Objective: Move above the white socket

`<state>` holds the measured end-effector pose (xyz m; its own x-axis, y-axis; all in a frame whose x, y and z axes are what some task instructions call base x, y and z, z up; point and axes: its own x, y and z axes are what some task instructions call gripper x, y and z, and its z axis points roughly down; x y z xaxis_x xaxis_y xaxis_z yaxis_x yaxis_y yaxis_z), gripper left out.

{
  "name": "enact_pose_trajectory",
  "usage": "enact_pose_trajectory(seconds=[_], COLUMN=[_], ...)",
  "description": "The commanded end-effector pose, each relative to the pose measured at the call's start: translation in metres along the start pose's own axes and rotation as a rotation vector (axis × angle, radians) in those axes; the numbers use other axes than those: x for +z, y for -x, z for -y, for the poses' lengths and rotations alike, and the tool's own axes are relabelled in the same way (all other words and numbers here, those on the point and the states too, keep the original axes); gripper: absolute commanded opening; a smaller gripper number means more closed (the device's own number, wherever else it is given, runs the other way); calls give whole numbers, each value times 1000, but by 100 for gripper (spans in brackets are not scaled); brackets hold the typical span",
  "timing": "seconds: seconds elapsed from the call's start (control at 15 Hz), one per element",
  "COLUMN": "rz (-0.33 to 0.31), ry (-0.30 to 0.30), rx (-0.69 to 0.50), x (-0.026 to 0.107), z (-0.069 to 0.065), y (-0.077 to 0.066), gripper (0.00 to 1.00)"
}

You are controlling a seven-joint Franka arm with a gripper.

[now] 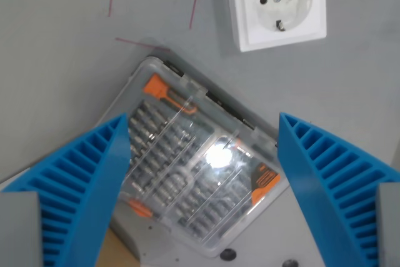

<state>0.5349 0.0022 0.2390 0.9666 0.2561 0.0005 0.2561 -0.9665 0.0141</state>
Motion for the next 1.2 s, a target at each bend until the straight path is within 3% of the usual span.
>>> enact_pose_trajectory(seconds=[0.07,0.67,1.2], rz=[-8,5,-25], ry=[4,1,7], rx=[-88,-130,-154], x=[7,31,47], z=[-11,-29,-41], y=[-10,-31,-42], gripper=[100,100,100])
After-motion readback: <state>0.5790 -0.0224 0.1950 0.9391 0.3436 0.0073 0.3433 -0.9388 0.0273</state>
